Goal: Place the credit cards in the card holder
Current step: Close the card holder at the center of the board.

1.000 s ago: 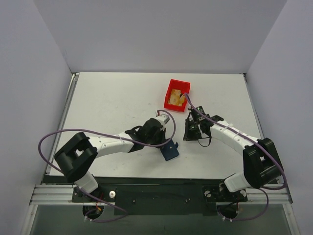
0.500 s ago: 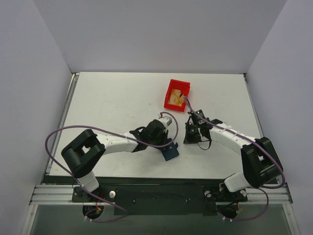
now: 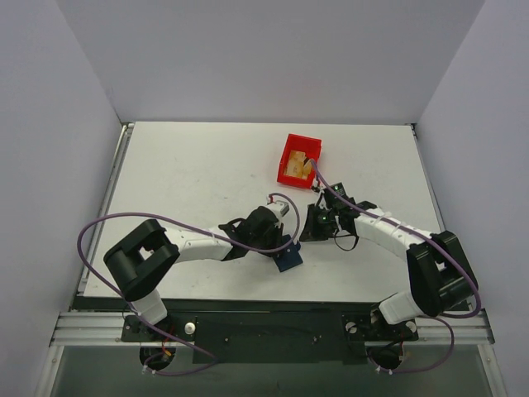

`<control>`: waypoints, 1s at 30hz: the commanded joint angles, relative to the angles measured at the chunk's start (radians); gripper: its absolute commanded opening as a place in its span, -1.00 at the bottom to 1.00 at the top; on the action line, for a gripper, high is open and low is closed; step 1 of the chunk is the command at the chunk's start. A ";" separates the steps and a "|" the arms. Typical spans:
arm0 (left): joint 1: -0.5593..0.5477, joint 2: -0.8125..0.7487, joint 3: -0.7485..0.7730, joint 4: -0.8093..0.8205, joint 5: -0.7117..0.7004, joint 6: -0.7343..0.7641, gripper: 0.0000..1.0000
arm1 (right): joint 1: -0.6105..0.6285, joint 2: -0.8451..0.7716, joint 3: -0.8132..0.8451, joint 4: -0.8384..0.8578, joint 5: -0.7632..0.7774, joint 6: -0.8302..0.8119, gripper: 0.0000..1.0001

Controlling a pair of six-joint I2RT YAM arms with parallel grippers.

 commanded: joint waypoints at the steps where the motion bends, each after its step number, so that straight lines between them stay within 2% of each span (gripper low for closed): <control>1: -0.012 -0.007 -0.018 0.022 0.010 -0.016 -1.00 | -0.004 0.020 -0.008 -0.002 -0.050 -0.003 -1.00; 21: -0.012 -0.014 -0.024 0.010 -0.016 -0.011 -1.00 | 0.016 0.093 -0.004 0.047 -0.168 0.010 -1.00; 27: -0.014 -0.008 -0.014 0.002 -0.016 -0.008 -1.00 | 0.035 0.098 0.001 0.044 -0.174 0.007 -0.78; 30: -0.012 -0.008 -0.008 -0.001 -0.021 -0.007 -1.00 | 0.039 0.100 -0.004 0.047 -0.175 0.010 -0.76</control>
